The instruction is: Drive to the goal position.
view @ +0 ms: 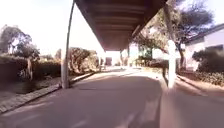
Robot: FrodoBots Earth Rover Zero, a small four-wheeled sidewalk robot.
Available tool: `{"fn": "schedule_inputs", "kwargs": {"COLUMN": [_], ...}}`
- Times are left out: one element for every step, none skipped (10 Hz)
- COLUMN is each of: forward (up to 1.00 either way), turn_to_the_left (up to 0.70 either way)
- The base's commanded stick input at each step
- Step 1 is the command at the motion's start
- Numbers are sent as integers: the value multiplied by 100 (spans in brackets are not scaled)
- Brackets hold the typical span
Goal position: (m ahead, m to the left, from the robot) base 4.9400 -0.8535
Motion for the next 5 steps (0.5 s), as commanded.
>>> {"fn": "schedule_inputs", "kwargs": {"forward": [70, 70, 72, 80, 85], "turn_to_the_left": [0, 0, 0, 0, 0]}}
